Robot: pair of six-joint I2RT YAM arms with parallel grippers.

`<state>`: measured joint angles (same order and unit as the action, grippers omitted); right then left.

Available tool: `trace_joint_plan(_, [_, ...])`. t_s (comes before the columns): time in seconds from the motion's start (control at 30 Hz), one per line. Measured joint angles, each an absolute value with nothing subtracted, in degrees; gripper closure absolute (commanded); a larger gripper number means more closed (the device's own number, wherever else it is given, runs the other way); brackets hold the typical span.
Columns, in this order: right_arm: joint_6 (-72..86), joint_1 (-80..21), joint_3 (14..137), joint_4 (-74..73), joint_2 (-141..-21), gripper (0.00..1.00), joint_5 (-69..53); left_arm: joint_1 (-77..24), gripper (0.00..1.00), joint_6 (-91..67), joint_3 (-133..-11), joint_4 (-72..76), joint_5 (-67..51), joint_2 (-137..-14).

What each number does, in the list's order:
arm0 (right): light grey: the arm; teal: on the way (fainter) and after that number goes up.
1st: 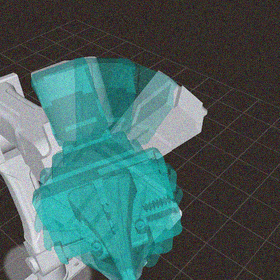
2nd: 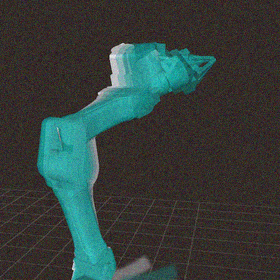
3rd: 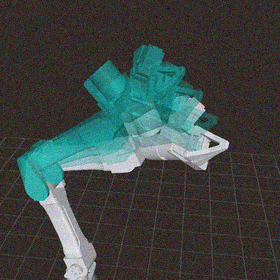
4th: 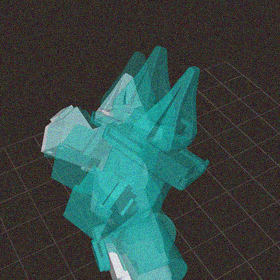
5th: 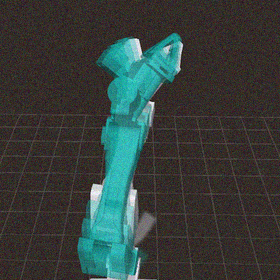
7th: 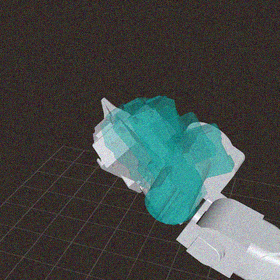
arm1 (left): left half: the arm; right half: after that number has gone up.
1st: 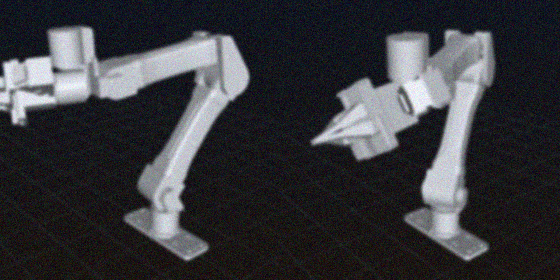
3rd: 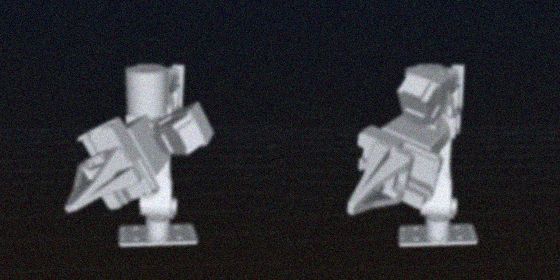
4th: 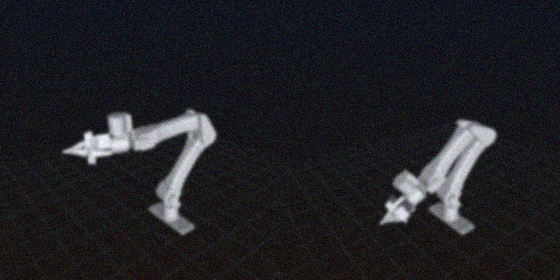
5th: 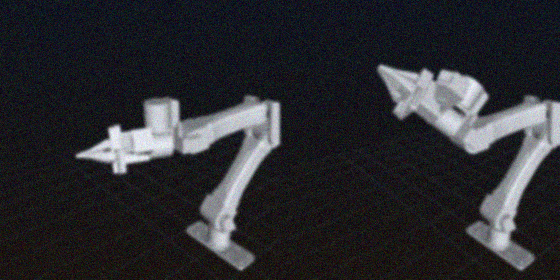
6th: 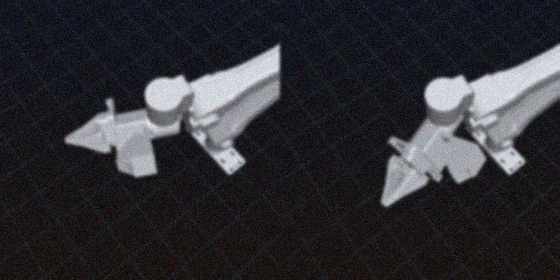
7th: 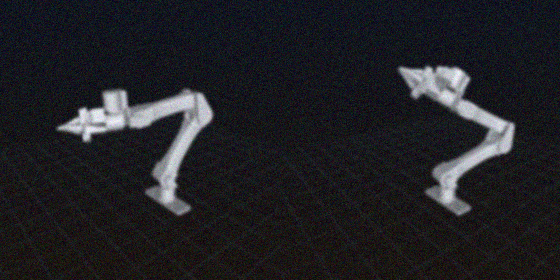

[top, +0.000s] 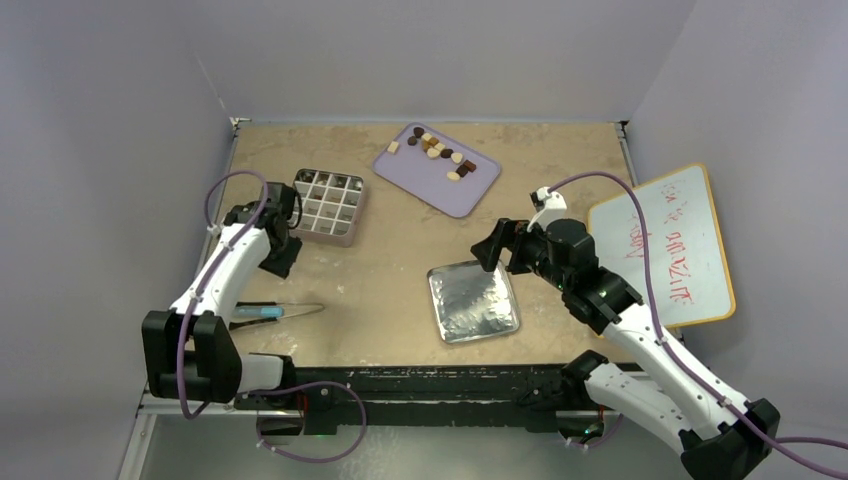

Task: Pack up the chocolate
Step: Pick up the clamp at the center of the board.

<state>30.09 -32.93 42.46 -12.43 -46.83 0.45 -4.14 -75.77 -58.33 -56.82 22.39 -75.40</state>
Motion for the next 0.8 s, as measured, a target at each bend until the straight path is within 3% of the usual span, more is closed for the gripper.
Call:
trace_joint_plan(0.3, [30.0,-32.9,42.3,-12.4,-46.7,0.03,0.5,-4.1,0.69,-89.0,-48.7,-60.5,20.8,-71.7])
trace_joint_plan(0.8, [30.0,-32.9,42.3,-12.6,-46.7,0.02,0.8,-4.1,0.70,-93.0,-42.5,-56.4,19.8,-74.4])
